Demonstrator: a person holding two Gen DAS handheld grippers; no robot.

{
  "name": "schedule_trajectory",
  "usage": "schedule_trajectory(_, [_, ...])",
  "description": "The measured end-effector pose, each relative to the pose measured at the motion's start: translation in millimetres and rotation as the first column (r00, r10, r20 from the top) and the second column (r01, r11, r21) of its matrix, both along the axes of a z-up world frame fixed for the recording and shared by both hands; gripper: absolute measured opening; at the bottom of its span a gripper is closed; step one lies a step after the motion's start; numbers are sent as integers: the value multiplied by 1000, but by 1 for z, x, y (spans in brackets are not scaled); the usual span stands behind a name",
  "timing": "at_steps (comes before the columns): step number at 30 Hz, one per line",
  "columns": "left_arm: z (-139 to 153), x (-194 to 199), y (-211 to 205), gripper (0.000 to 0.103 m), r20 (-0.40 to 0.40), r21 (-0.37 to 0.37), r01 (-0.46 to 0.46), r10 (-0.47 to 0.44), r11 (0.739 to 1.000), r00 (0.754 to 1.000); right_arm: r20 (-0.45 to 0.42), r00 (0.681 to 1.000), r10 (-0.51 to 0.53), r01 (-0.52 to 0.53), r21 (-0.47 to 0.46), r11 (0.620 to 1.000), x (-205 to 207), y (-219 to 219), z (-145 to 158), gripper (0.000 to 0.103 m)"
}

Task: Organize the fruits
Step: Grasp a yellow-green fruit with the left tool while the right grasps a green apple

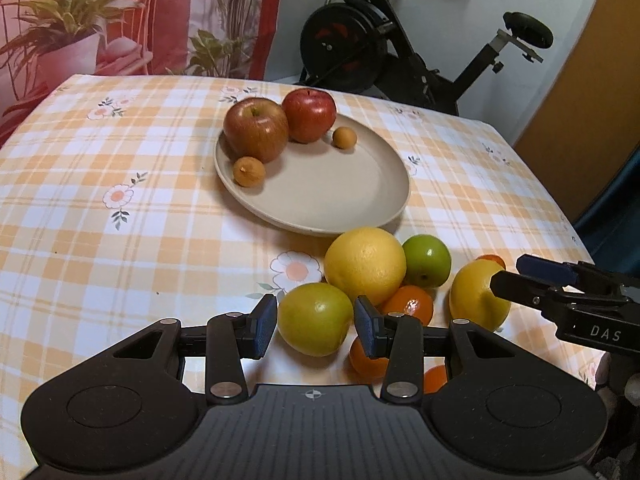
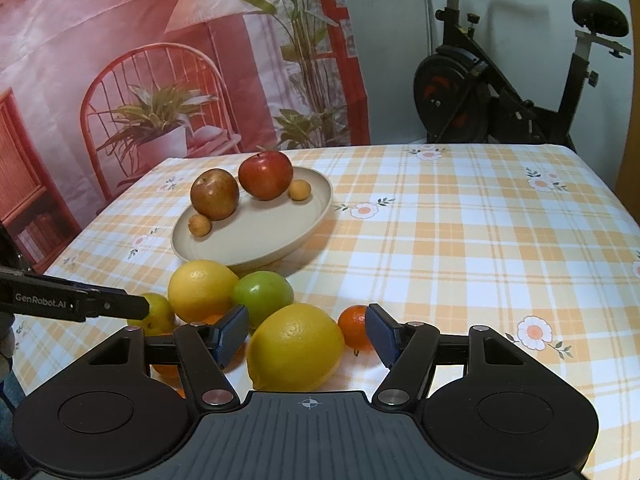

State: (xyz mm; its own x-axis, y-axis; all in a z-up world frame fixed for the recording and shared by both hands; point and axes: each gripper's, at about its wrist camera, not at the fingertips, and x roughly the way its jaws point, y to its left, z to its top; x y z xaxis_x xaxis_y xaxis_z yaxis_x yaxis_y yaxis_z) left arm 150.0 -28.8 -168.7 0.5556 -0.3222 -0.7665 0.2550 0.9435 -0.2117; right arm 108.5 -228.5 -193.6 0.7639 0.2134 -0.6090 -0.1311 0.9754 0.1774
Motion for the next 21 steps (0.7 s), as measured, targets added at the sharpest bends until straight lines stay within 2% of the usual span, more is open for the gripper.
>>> schedule_trajectory(21, [-9,7,8,45,-22,-68,7,-8,998,1000,-28,998,58,-59,-30,998,16,13,-1,59])
